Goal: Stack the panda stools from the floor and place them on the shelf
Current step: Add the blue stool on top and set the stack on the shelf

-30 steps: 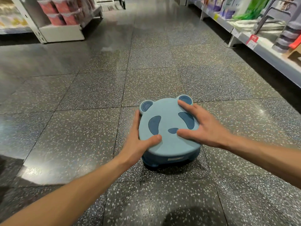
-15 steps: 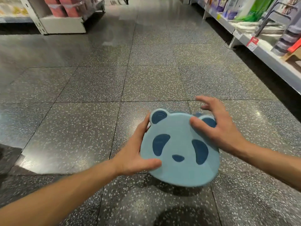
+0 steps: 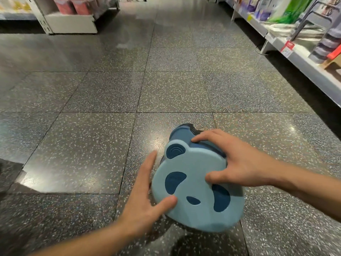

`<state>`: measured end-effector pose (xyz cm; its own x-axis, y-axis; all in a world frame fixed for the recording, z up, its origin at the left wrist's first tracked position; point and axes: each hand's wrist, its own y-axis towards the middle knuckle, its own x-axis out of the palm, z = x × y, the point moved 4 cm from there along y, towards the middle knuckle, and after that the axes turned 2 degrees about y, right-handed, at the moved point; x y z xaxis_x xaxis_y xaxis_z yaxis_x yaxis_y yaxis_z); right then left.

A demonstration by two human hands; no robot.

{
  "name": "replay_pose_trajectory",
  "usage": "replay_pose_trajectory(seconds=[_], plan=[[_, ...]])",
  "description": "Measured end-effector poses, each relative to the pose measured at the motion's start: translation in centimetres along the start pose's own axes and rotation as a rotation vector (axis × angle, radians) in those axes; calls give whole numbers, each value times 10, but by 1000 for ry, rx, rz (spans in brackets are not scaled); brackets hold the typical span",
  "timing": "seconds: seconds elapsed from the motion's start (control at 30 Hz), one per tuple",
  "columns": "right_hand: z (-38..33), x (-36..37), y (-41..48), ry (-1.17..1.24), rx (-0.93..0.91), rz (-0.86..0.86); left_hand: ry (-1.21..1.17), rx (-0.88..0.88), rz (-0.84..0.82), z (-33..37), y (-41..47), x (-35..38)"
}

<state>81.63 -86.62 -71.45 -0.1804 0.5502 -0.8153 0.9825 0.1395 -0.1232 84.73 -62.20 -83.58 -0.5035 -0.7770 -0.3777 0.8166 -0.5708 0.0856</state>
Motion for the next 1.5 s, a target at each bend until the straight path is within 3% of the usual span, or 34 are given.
replay_pose_trajectory(seconds=[0.1,0.2,0.33,0.63,0.83,0.93,1.07,1.23,1.37,1.5], plan=[[-13,15,-14,-79,22,80,-186,-209,128,-9,-43,25],[-25,38,-32,-198,30,67,-96,-168,146,-6,-45,25],[-30,65,-45,-290,-28,112,-45,-17,35,-9,-25,13],[-3,114,-45,-605,-142,65,66,-37,99,-35,-29,43],[17,80,-46,-232,-116,321,-55,11,-24,-11,0,31],[41,61,-50,-128,34,473,28,59,-94,-2,34,16],[83,65,-47,178,359,386,105,84,-198,9,76,17],[95,73,-33,415,309,380,38,8,-215,6,104,18],[99,70,-28,429,303,445,23,0,-252,1,117,18],[104,73,-30,411,303,476,-40,2,-189,-5,116,24]])
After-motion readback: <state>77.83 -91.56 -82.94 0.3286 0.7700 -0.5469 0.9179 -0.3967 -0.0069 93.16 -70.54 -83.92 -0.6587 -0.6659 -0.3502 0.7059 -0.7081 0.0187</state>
